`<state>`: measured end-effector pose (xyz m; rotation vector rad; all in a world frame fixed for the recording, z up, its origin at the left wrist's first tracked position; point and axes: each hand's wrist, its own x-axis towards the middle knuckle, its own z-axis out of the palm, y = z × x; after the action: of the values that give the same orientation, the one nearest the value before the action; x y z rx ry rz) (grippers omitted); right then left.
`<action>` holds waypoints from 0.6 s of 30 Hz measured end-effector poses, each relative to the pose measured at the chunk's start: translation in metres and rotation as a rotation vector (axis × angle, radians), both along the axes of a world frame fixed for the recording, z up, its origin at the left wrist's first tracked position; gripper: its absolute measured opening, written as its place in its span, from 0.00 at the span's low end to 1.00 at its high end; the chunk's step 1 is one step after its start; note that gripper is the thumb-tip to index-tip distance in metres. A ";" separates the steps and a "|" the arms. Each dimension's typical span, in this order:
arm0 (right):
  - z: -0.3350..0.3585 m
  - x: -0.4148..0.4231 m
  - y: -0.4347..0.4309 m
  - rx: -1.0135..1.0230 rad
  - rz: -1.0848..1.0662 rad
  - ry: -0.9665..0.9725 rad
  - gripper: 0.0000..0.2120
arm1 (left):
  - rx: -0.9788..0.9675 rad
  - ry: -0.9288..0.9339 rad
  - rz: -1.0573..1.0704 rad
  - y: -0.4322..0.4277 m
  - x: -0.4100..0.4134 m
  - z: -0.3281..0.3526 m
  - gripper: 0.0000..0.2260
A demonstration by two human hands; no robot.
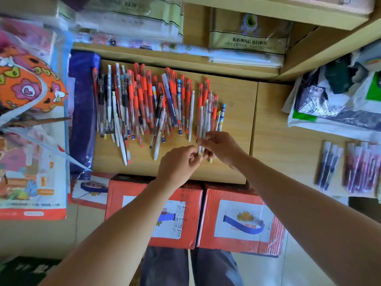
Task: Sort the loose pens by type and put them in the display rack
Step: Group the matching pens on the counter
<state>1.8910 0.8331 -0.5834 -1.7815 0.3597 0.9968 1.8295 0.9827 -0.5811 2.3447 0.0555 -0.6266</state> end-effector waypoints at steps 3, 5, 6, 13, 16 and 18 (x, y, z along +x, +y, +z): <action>-0.001 0.001 0.002 -0.059 0.023 -0.004 0.10 | 0.104 -0.029 0.099 0.013 -0.004 0.007 0.13; 0.000 0.002 0.005 -0.055 -0.016 -0.005 0.09 | 0.232 -0.048 0.246 0.027 -0.007 0.008 0.10; 0.001 0.002 0.007 -0.042 -0.027 -0.003 0.09 | 0.295 -0.031 0.306 0.035 -0.008 0.007 0.09; 0.004 0.001 0.022 -0.037 0.057 -0.053 0.05 | 0.483 0.142 0.346 0.048 -0.013 -0.016 0.20; -0.001 0.003 0.017 -0.075 0.049 -0.090 0.06 | 0.424 0.113 0.383 0.045 -0.011 -0.018 0.20; -0.002 0.003 0.013 -0.072 0.042 -0.111 0.05 | 0.371 0.078 0.408 0.046 -0.011 -0.018 0.15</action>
<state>1.8940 0.8464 -0.5853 -1.9078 0.2932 0.9200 1.8184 1.0283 -0.5989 2.5482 0.7212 -0.5349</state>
